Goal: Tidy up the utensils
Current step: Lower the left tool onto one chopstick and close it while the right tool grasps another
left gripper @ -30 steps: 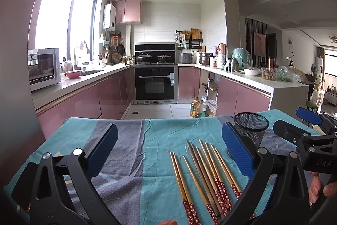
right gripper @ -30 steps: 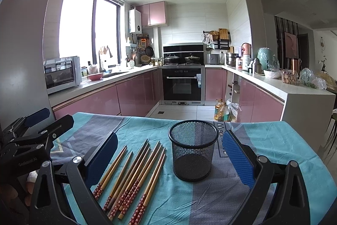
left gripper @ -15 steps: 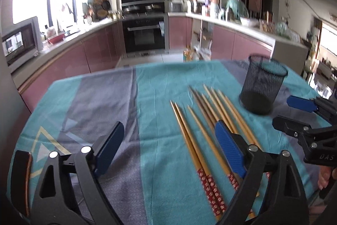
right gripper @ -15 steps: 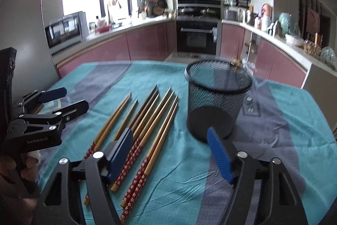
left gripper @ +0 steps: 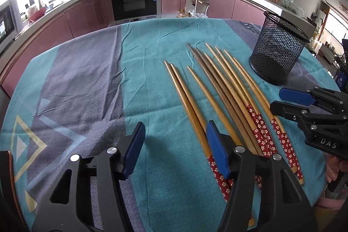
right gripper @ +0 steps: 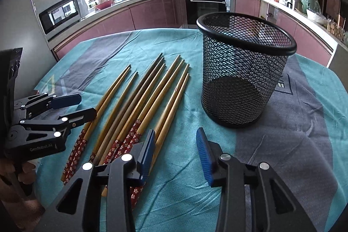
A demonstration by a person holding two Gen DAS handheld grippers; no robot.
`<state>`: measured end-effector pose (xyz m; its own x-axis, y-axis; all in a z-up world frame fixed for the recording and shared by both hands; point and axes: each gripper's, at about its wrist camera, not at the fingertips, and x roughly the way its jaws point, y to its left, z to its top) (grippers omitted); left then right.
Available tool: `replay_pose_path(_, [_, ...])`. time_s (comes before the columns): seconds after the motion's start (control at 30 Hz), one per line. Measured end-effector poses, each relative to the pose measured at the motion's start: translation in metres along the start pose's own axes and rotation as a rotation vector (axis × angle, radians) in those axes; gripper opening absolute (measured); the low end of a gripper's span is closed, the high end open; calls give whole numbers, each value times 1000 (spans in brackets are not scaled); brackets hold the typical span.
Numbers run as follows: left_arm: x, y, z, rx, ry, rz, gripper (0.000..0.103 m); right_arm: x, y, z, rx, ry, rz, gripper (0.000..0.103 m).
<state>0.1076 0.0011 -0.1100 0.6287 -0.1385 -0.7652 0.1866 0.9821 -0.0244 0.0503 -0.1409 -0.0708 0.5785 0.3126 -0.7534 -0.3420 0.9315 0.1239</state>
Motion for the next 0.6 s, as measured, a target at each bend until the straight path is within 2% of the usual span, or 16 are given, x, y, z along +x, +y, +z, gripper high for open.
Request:
replay_pose_path(0.4, [4, 4, 5, 4, 37, -62, 46, 10, 2, 7, -14, 33, -18, 31])
replay_pose_path(0.6, [8, 3, 9, 25, 61, -53, 44, 14, 2, 10, -19, 38, -22, 30])
